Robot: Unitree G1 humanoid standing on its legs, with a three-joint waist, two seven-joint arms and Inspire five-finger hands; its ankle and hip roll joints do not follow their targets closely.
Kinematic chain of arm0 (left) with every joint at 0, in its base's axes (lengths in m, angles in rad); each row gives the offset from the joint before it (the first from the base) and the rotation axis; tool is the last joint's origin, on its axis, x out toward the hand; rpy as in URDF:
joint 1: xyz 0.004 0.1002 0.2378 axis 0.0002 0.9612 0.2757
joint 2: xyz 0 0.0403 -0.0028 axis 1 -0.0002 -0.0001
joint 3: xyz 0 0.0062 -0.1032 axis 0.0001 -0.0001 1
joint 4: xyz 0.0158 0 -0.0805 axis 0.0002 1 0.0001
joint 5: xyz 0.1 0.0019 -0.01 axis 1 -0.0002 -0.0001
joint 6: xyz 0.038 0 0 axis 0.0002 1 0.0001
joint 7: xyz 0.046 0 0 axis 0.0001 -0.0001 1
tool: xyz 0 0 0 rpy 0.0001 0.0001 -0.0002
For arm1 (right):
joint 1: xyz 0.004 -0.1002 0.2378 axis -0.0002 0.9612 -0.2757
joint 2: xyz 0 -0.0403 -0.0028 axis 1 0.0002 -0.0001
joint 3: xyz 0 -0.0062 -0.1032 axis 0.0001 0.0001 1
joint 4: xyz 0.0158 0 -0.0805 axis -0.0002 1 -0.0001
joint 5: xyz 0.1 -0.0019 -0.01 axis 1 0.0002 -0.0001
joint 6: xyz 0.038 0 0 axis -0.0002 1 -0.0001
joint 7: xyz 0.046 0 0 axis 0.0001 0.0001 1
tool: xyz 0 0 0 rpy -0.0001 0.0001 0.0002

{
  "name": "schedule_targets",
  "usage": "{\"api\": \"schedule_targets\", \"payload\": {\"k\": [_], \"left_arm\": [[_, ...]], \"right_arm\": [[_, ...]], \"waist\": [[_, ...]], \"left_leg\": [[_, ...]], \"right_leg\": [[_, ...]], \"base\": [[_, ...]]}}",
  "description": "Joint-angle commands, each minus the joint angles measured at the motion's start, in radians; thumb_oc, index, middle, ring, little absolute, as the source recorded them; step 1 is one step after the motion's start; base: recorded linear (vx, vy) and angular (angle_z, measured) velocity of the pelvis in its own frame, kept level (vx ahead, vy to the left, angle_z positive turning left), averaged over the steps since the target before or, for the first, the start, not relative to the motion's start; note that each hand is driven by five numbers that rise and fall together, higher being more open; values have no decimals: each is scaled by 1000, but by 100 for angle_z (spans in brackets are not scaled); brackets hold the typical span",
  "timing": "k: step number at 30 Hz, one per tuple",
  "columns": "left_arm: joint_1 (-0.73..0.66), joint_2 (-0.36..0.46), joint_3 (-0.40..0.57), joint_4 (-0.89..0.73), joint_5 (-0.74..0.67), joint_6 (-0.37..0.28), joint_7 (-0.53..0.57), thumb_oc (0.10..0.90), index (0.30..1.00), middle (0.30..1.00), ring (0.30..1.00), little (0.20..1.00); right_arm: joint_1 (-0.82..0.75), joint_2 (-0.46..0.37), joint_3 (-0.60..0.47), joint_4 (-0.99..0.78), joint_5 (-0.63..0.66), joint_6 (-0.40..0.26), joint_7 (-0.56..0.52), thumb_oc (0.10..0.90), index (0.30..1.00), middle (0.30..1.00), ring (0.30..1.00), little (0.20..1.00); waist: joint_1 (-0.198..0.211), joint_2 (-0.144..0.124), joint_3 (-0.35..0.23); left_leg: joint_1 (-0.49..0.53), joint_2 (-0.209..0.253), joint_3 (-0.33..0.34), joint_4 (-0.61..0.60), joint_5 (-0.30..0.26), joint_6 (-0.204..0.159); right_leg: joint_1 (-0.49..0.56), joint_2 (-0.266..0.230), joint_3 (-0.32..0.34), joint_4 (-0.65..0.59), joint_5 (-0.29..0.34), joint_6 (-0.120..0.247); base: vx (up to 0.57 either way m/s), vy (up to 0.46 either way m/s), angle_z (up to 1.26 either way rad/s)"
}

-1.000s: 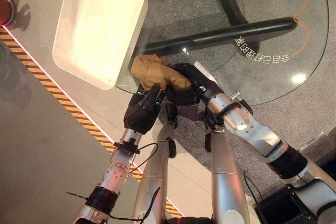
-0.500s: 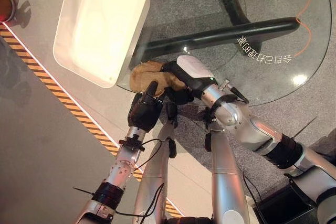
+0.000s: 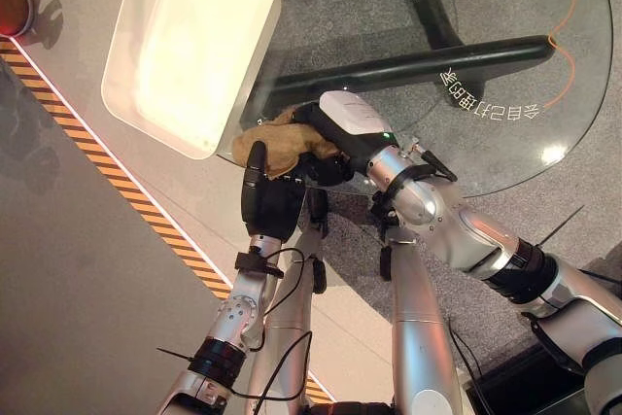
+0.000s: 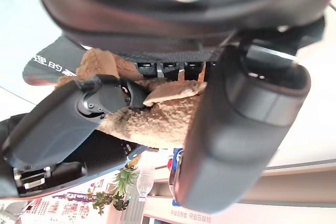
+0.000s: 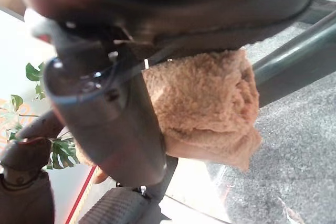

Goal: Wipe the table with a cloth and put it in the basket.

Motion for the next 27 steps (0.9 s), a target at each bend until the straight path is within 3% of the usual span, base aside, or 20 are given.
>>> {"api": "schedule_targets", "payload": {"k": [1, 7, 8, 9, 10, 11, 12, 13, 19, 27], "left_arm": [[-49, -2, 109, -194, -39, 11, -93, 800, 900, 900, 900, 900], [-49, -1, 136, -176, 65, 23, 63, 800, 900, 900, 900, 900], [-47, 2, 139, -172, 93, 28, 91, 665, 785, 785, 785, 765], [-47, 7, 137, -163, 101, 33, 95, 613, 740, 740, 740, 713], [-47, 11, 138, -156, 125, 30, 117, 435, 587, 587, 587, 535], [-47, 13, 138, -151, 139, 26, 132, 314, 484, 484, 484, 414], [-47, 15, 137, -149, 139, 25, 133, 245, 425, 425, 425, 345], [-49, 21, 134, -143, 142, 25, 146, 114, 312, 312, 312, 214], [-50, 29, 140, -119, 139, 30, 160, 100, 300, 300, 300, 200], [-55, 30, 146, -104, 131, 32, 163, 100, 300, 300, 300, 200]], "right_arm": [[-52, 11, 28, -38, -48, -55, 35, 100, 300, 300, 300, 200], [-71, -8, 25, -42, -48, -80, 76, 100, 300, 300, 300, 200], [-72, -12, 23, -40, -53, -91, 86, 100, 300, 300, 300, 200], [-77, -17, 24, -40, -56, -97, 95, 100, 300, 300, 300, 200], [-85, -23, 30, -43, -52, -100, 103, 100, 300, 300, 300, 200], [-91, -29, 34, -42, -54, -108, 110, 100, 300, 300, 300, 200], [-93, -31, 34, -42, -56, -113, 114, 100, 300, 300, 300, 200], [-104, -40, 42, -47, -57, -120, 129, 100, 300, 300, 300, 200], [-137, -70, 67, -57, -43, -141, 176, 100, 300, 300, 300, 200], [-163, -79, 85, -51, -12, -140, 148, 100, 300, 300, 300, 200]], "waist": [[16, 14, -18], [22, 18, -18], [23, 19, -18], [24, 21, -18], [26, 21, -18], [27, 21, -18], [27, 22, -18], [28, 22, -18], [33, 21, -18], [39, 15, -18]], "left_leg": [[-20, 23, -2, 98, -94, -23], [-26, 23, -9, 106, -94, -24], [-27, 21, -12, 106, -93, -23], [-29, 21, -12, 108, -93, -23], [-31, 20, -14, 109, -93, -23], [-32, 20, -15, 111, -94, -23], [-33, 20, -15, 112, -94, -22], [-38, 19, -18, 118, -94, -22], [-41, 20, -22, 121, -95, -23], [-45, 21, -25, 123, -96, -25]], "right_leg": [[0, -12, 15, -135, 86, 31], [-5, -14, 18, -127, 83, 34], [-6, -13, 19, -126, 82, 34], [-8, -14, 18, -125, 82, 34], [-9, -15, 18, -124, 82, 35], [-10, -16, 17, -123, 81, 36], [-11, -17, 16, -122, 81, 37], [-13, -18, 17, -119, 81, 37], [-15, -20, 14, -113, 76, 39], [-18, -22, 12, -112, 74, 42]], "base": [[0, 0, 0], [0, 0, 0], [0, 0, 0], [0, 0, 0], [0, 0, 0], [0, 0, 0], [0, 0, 0], [0, 0, 0], [1, -1, 1], [0, 0, 0]]}}
